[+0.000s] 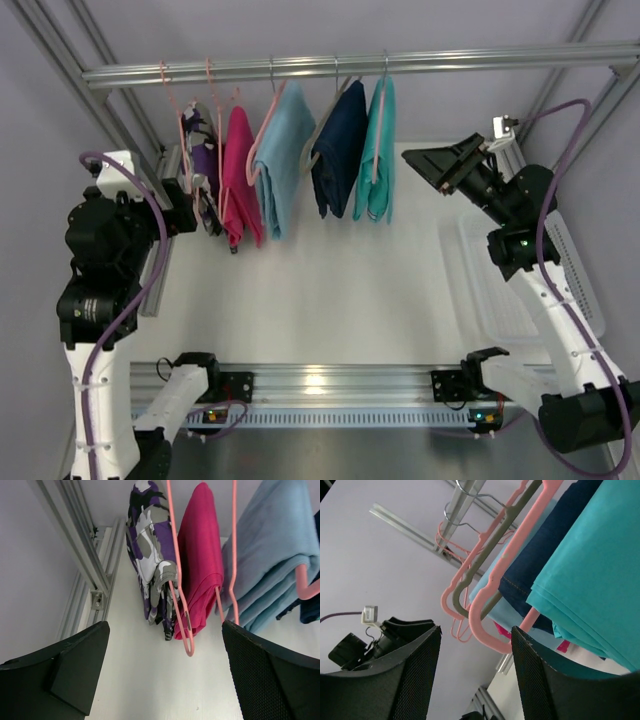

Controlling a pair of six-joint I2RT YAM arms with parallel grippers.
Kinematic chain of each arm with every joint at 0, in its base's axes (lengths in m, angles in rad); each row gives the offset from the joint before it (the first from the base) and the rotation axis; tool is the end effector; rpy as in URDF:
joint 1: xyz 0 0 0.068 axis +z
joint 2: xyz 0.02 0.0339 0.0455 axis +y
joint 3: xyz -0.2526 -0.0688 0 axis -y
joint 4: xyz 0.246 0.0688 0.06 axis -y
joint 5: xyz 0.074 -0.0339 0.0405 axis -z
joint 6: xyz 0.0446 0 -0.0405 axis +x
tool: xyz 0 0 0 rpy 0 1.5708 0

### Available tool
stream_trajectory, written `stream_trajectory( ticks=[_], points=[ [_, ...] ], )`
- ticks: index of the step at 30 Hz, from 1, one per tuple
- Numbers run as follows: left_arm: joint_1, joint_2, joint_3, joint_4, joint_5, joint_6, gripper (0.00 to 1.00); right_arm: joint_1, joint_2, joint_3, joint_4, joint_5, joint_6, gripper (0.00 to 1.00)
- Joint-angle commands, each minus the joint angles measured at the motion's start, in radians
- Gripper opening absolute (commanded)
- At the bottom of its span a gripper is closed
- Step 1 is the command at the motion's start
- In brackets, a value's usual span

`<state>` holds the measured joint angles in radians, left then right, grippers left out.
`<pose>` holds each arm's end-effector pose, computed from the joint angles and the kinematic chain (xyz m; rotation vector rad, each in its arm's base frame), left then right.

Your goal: Remove the trousers from the hanger

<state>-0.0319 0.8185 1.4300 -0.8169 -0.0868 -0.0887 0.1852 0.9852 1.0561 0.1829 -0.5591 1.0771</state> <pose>0.1304 -0.0003 0.4641 -0.1130 1.7718 -0.0100 0.2215 0.0656 0.4294 0.1365 1.5017 1.4059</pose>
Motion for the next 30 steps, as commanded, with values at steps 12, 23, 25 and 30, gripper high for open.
stream_trajectory(
  ticks=[12, 23, 25, 30],
  points=[
    [0.006, 0.039, 0.061, 0.064, 0.081, -0.019, 0.99, 0.108, 0.269, 0.248, 0.211, 0.028, 0.096, 0.61],
    [0.006, 0.045, 0.044, 0.085, 0.076, -0.009, 0.99, 0.143, 0.406, 0.332, 0.130, 0.070, 0.116, 0.63],
    [0.006, 0.045, 0.038, 0.091, 0.078, -0.008, 0.99, 0.145, 0.414, 0.331, 0.133, 0.071, 0.118, 0.63],
    [0.006, 0.036, 0.009, 0.113, 0.082, -0.006, 0.99, 0.146, 0.408, 0.294, 0.145, 0.070, 0.121, 0.63]
  ],
)
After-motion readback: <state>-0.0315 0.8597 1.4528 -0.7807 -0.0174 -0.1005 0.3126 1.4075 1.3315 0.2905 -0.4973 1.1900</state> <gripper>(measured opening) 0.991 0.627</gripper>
